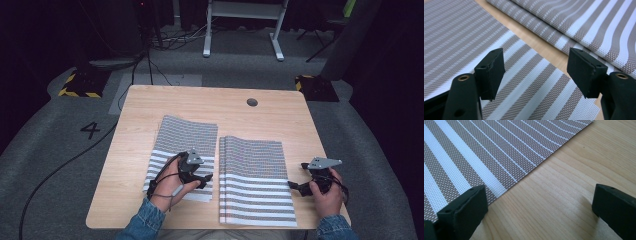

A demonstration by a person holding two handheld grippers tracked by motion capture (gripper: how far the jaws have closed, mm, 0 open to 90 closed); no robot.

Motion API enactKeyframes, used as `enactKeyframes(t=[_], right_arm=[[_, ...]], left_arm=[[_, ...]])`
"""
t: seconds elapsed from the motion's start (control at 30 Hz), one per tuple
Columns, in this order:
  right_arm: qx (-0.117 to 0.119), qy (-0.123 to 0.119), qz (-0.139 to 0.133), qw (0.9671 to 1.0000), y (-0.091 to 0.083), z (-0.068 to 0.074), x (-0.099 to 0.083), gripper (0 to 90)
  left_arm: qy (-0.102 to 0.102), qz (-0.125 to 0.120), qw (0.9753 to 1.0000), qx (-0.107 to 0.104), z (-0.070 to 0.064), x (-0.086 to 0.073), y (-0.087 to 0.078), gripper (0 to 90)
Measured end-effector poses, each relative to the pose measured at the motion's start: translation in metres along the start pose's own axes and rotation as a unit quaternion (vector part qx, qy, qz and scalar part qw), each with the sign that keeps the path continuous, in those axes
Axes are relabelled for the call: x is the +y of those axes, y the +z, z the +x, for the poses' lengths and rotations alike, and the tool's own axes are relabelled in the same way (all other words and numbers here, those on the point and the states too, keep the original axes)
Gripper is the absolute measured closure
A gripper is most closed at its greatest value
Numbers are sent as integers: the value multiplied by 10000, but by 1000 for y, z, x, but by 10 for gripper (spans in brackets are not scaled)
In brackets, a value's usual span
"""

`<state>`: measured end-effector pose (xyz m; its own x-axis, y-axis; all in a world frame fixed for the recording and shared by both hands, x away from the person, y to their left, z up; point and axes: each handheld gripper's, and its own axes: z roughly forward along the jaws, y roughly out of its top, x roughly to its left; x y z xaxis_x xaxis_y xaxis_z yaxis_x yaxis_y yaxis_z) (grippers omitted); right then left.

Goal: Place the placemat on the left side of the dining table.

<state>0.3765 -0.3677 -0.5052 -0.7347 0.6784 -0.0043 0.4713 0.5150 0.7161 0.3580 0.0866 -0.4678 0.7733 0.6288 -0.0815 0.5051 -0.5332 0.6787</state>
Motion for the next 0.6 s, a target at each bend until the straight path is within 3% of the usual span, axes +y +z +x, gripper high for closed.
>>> enactKeyframes(t=[0.03, 0.13, 0.23, 0.3, 0.33, 0.43, 0.47, 0.6], right_arm=[[1, 0, -1, 10000, 0, 0, 0, 3], [1, 1, 0, 10000, 0, 0, 0, 3], [-1, 0, 0, 10000, 0, 0, 0, 3], [0, 1, 1, 10000, 0, 0, 0, 3], [6, -1, 2, 10000, 0, 0, 0, 3], [0, 1, 0, 10000, 0, 0, 0, 3], [5, -2, 2, 10000, 0, 0, 0, 3], [0, -1, 0, 10000, 0, 0, 0, 3]], left_arm=[[88, 58, 9999, 22, 0, 0, 3, 312], [104, 247, 9996, 24, -1, -4, 12, 311], [-77, 398, 9992, -68, -3, -10, 21, 309], [-188, 340, 9992, -16, -4, -10, 22, 297], [-74, 280, 9996, -20, -3, -11, 22, 311], [-25, 197, 9997, 154, -3, -14, 20, 412], [85, 123, 9998, 118, -2, -17, 21, 443], [283, -28, 9995, 98, 1, -19, 21, 444]])
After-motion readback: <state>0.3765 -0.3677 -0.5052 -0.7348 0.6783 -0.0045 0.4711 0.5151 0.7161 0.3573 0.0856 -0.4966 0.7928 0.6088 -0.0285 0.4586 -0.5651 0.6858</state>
